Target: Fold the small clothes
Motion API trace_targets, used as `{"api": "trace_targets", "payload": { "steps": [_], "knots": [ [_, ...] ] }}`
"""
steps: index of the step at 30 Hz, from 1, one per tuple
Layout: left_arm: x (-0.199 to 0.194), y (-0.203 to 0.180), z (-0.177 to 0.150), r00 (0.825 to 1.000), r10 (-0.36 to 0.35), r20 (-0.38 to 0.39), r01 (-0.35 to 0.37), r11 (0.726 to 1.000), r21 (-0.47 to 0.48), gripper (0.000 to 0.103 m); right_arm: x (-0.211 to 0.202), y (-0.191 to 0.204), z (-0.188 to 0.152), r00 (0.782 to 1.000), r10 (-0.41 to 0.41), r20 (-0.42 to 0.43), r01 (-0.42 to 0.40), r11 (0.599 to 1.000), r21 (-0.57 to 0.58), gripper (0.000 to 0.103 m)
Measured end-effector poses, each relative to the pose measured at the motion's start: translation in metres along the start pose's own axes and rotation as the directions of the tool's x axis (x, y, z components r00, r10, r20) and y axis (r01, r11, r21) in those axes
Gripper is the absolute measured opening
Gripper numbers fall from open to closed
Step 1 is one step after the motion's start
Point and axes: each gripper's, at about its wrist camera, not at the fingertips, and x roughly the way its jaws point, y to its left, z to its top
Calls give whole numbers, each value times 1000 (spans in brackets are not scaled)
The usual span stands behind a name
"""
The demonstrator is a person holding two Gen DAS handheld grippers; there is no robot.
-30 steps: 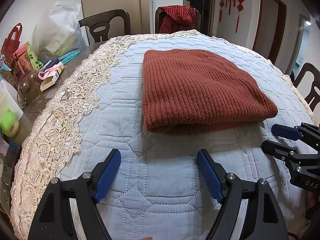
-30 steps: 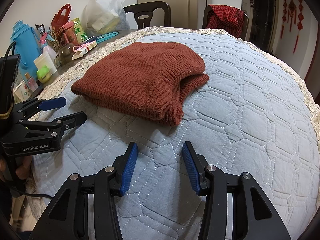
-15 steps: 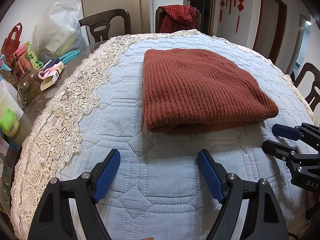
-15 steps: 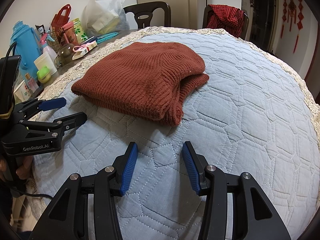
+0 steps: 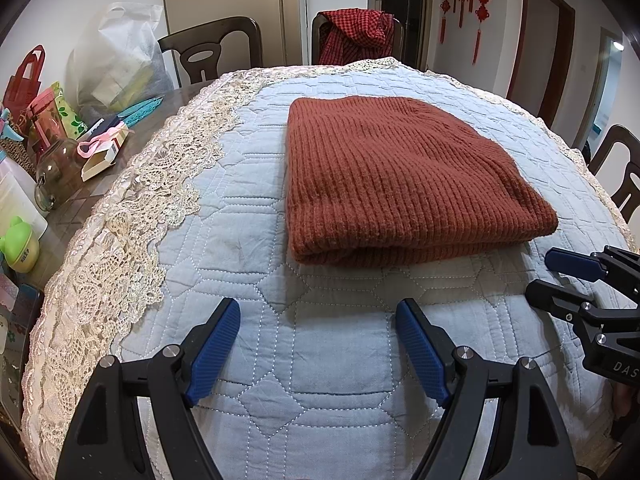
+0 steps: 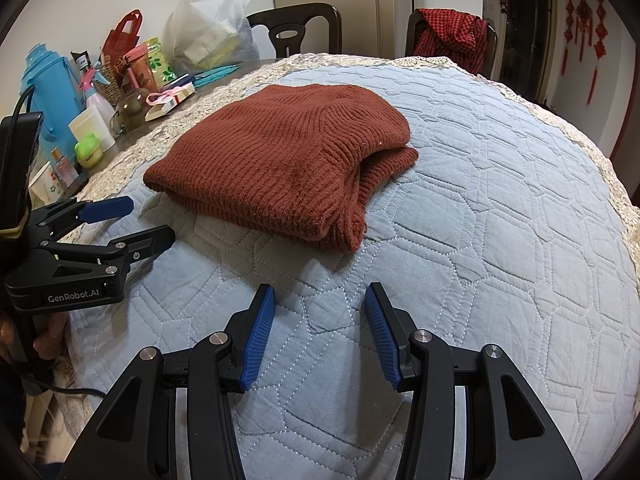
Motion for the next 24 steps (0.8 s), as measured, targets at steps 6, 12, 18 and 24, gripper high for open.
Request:
{"api": "trace_targets", "payload": {
  "steps": [6,12,18,24],
  "knots": [
    [0,0,0,1000,0,0,0,1000,0,82,0,-1,0,1000,0,0,0,1000,0,48],
    [0,0,-1,1000,0,0,0,1000,0,82,0,-1,0,1000,1,0,-1,1000,1,48],
    [0,0,0,1000,1,0,-1,1000,0,82,0,1,0,1000,1,0,-1,1000,1,49],
    [0,1,-1,1000,1,0,-1,1000,1,83,0,3,0,1000,4,0,-4,1000,1,50]
  ]
}}
